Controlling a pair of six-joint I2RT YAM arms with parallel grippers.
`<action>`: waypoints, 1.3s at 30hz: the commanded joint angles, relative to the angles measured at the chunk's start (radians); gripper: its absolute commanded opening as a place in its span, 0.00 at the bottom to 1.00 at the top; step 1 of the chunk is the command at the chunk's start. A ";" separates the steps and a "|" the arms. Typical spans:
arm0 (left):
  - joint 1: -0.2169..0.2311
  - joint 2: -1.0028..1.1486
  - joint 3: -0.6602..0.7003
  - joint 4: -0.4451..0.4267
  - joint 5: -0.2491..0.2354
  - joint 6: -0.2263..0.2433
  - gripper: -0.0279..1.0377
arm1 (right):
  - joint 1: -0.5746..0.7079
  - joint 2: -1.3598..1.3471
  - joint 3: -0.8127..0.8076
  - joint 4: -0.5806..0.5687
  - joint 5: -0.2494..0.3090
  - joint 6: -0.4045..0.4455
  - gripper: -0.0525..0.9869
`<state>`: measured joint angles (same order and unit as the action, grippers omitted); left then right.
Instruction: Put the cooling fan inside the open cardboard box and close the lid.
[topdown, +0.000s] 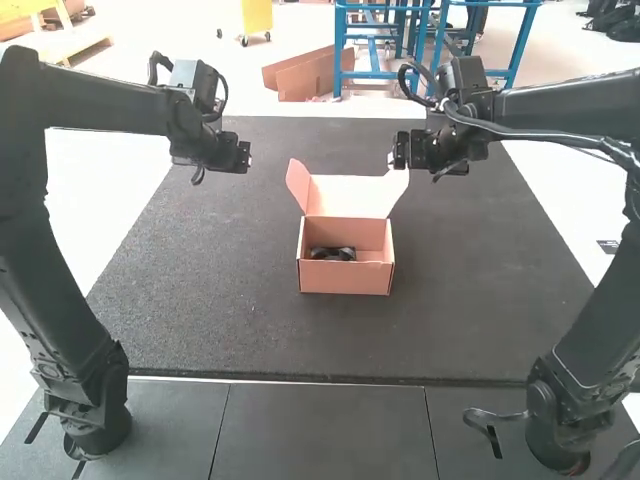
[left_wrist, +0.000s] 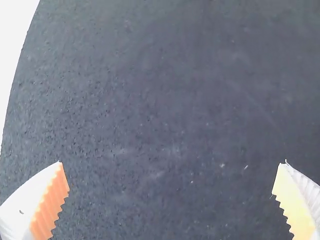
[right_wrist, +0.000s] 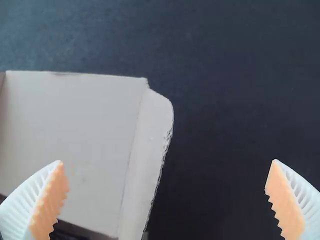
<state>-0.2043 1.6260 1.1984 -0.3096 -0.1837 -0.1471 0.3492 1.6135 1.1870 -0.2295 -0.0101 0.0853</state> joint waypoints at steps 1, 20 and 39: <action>-0.026 0.035 0.061 0.001 0.010 0.001 0.94 | -0.019 0.016 0.043 0.005 -0.004 0.011 0.92; -0.103 0.132 0.156 -0.008 0.067 -0.014 0.94 | -0.059 0.114 0.158 -0.087 -0.113 0.044 0.92; -0.135 0.144 0.173 -0.029 0.141 -0.029 0.94 | -0.073 0.212 0.260 -0.120 -0.160 0.088 0.78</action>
<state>-0.3309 1.7515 1.3327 -0.3405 -0.0628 -0.1665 0.3008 1.8141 1.4120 -0.3500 -0.1551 0.1543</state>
